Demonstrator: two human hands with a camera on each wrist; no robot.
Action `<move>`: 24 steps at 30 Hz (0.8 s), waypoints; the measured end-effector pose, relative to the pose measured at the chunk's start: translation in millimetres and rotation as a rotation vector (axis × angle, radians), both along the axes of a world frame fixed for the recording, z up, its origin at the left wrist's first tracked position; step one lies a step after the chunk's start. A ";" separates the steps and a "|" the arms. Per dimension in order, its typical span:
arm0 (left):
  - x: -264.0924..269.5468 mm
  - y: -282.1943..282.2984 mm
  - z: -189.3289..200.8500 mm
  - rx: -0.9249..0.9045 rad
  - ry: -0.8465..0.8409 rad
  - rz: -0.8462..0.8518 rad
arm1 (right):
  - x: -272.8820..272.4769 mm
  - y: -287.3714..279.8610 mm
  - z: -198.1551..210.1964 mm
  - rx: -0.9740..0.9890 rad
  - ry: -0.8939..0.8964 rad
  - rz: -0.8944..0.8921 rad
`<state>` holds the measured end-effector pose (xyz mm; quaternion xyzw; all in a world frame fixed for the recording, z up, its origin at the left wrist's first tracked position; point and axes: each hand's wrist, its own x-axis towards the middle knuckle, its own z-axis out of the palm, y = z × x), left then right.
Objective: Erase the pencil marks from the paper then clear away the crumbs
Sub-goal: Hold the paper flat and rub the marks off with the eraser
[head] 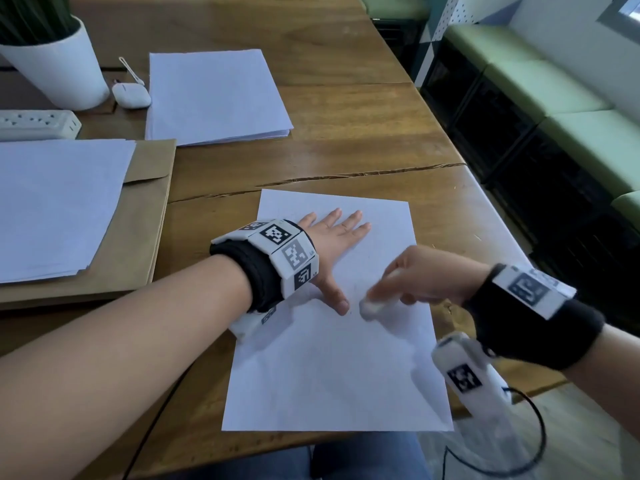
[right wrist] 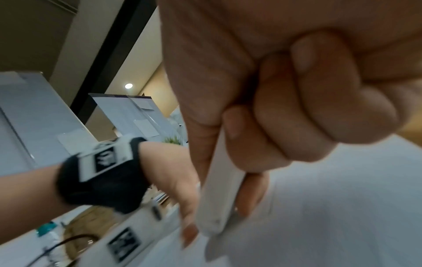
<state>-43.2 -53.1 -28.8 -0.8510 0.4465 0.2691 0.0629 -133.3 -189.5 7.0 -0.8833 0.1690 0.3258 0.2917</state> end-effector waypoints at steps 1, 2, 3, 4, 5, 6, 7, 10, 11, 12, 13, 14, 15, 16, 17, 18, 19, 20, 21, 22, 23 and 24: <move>0.0 -0.4 -0.1 -0.002 0.001 0.004 | 8.4 -3.4 -1.1 0.000 -0.077 -0.068; -0.1 -0.6 -0.2 -0.005 0.000 0.008 | 16.5 -5.6 -2.9 0.003 -0.163 -0.146; -0.4 -0.8 -0.6 -0.008 -0.001 0.010 | 21.4 -5.3 -4.5 0.004 -0.240 -0.205; -0.7 -0.9 -1.0 -0.010 -0.002 0.011 | 21.4 -3.3 -5.7 0.002 -0.286 -0.228; -0.5 -0.9 -1.5 -0.011 -0.004 0.011 | 17.2 -1.3 -7.0 0.000 -0.292 -0.211; 0.2 -0.7 -2.0 -0.011 -0.005 0.008 | 9.5 0.6 -8.8 0.008 -0.265 -0.164; 0.7 -0.3 -2.4 -0.010 -0.003 0.002 | -0.5 4.2 -9.2 0.017 -0.197 -0.102; 1.6 0.0 -2.8 -0.001 0.004 -0.007 | -14.1 6.2 -3.4 0.014 0.015 0.014; 1.5 -0.5 -2.9 0.000 0.005 -0.008 | -9.2 2.7 -2.2 0.003 -0.003 -0.012; 1.6 -0.3 -2.4 0.000 0.002 -0.005 | 0.0 -1.8 -3.3 -0.003 -0.068 -0.068; 1.3 -0.5 -2.3 -0.002 0.000 -0.001 | 9.5 -6.5 -4.3 0.001 -0.154 -0.152; 1.0 -0.5 -2.4 -0.005 -0.001 0.003 | 17.9 -9.5 -5.7 0.007 -0.244 -0.230; 0.4 -0.5 -2.6 -0.008 0.001 0.008 | 21.2 -9.4 -6.0 0.010 -0.305 -0.273; 0.2 -0.7 -2.7 -0.009 0.002 0.010 | 19.8 -8.7 -6.9 0.008 -0.327 -0.264; 0.6 -0.8 -2.9 -0.008 -0.001 0.009 | 14.6 -7.2 -8.0 0.007 -0.304 -0.211; 0.9 -0.8 -2.7 -0.006 -0.001 0.007 | 6.1 -5.0 -9.4 0.003 -0.234 -0.132; 1.2 -0.7 -2.8 -0.002 0.002 0.004 | -3.5 -0.3 -7.6 -0.002 -0.130 -0.049; 1.7 -0.8 -2.8 0.000 0.005 0.002 | -9.5 1.9 -5.6 -0.003 -0.037 0.013; 2.0 -0.7 -3.1 0.002 0.007 0.000 | -10.6 1.0 -4.1 -0.001 0.013 0.034; 2.2 -0.9 -3.2 0.002 0.008 -0.002 | -6.7 -1.4 -3.6 0.000 0.014 0.017; 1.9 -0.9 -3.1 0.001 0.007 -0.002 | 0.5 -4.8 -4.5 0.004 -0.034 -0.026; 1.8 -1.1 -3.0 -0.001 0.005 0.002 | 9.4 -8.0 -6.3 0.016 -0.105 -0.099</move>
